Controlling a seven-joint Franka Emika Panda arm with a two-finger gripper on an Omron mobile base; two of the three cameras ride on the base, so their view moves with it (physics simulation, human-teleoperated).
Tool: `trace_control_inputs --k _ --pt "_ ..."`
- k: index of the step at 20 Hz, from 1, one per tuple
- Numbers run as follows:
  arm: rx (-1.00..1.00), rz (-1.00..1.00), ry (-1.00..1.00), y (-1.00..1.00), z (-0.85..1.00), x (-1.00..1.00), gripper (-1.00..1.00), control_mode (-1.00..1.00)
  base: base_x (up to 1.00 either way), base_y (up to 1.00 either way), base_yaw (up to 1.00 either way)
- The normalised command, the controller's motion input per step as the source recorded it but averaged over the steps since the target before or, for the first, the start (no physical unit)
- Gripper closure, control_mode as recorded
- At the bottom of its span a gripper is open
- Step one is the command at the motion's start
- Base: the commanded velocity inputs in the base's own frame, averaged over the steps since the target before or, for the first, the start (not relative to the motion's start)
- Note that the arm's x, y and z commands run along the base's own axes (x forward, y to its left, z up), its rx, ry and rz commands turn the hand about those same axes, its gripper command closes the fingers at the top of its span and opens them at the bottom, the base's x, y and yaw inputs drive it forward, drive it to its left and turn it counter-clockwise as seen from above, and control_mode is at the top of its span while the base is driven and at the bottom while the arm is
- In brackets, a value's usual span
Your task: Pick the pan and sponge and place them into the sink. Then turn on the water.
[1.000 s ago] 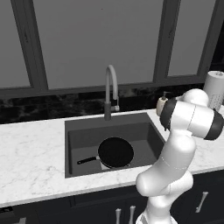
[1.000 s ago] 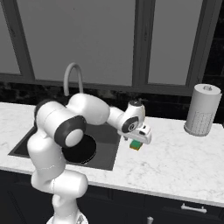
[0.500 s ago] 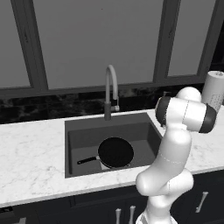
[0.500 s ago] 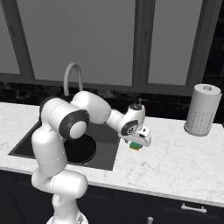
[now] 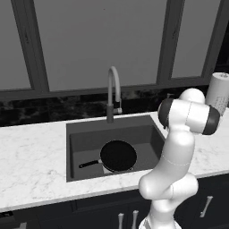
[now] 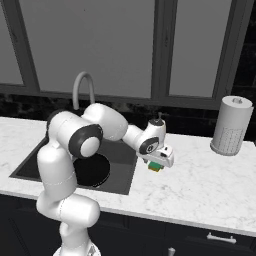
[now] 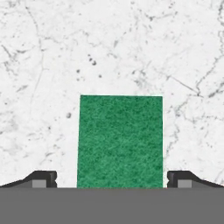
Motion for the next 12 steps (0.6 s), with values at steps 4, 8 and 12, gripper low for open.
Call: trace_control_inputs --k 4,8,12 --pt "0.00 0.00 0.00 -0.01 -0.10 0.02 -1.00 -1.00 0.00 0.00 0.00" --pt "0.00 0.00 0.00 0.00 -0.16 0.09 -1.00 -1.00 0.00 0.00 0.00" --pt "0.00 0.00 0.00 -0.03 -0.18 0.11 -1.00 -1.00 0.00 0.00 0.00"
